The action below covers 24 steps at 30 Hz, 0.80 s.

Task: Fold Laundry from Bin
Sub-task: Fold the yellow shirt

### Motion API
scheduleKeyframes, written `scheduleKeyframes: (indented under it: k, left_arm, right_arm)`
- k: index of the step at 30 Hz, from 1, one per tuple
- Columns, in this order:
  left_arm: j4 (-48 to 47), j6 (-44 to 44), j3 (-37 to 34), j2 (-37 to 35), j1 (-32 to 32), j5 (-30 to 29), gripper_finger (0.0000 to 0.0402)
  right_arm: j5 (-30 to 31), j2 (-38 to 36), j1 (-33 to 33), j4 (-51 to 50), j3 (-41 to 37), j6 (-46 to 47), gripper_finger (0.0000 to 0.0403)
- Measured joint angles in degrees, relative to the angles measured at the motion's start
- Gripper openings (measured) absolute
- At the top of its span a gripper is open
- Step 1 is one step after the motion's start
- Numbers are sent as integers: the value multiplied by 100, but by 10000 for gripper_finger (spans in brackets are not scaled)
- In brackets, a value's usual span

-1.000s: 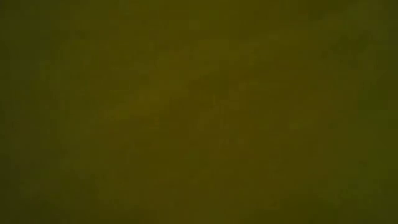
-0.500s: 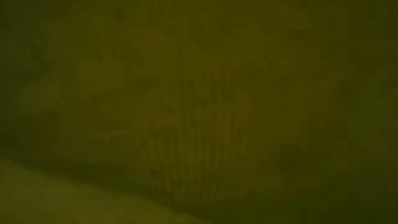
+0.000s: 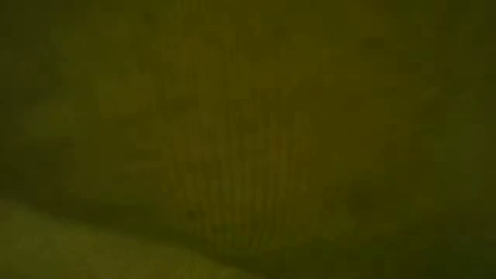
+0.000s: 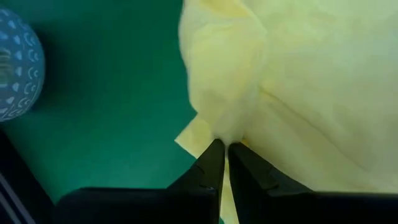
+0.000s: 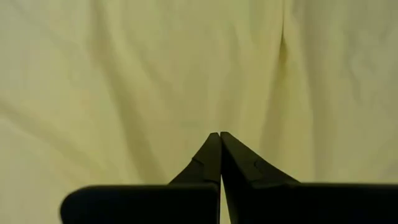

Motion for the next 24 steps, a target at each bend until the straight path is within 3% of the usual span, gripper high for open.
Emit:
scheduleKeyframes:
  k: [13,24]
  left_arm:
    - [46,90,1,-2,203,16,1]
    - [-710,-27,434,-13,175,-259,0]
  right_arm:
    - [57,159,0,16,-2,-84,3]
    - [-105,859,-2,2,-2,-110,3]
